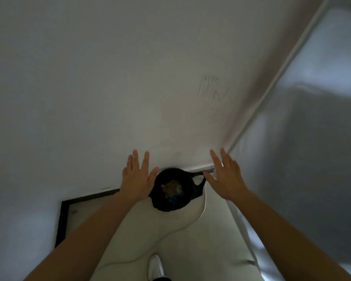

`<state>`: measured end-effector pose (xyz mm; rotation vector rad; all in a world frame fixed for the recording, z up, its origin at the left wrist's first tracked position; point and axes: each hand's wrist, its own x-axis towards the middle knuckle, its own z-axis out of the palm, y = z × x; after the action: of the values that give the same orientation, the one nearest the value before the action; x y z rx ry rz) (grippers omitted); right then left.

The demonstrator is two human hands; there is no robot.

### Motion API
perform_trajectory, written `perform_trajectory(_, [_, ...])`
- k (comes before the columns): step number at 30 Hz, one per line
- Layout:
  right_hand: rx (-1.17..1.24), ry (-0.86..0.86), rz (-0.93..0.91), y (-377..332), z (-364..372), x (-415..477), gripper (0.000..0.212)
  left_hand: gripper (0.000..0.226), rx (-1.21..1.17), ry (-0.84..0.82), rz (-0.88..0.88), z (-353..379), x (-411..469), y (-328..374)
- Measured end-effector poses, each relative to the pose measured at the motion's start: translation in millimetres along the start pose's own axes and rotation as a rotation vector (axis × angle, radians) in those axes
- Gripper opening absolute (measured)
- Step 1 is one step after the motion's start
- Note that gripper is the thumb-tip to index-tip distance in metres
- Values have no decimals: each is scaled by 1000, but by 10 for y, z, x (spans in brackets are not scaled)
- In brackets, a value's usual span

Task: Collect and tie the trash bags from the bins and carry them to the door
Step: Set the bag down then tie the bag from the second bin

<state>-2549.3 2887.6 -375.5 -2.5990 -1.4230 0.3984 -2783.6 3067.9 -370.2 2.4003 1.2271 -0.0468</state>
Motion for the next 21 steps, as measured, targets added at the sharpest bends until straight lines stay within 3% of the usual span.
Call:
perform_trajectory(5, [64, -122, 54, 342, 948, 605, 80, 71, -232, -122, -154, 933, 737, -300])
perform_trajectory(13, [178, -322, 208, 1110, 3162, 1487, 77, 70, -393, -204, -526, 3348, 1619, -1291])
perform_trajectory(16, [406, -321, 401, 1275, 3956, 1654, 89, 68, -500, -210, -722, 4113, 1858, -1611])
perform_trajectory(21, [926, -267, 814, 1384, 4934, 1955, 114, 74, -895, -97, -1126, 5002, 2195, -2046])
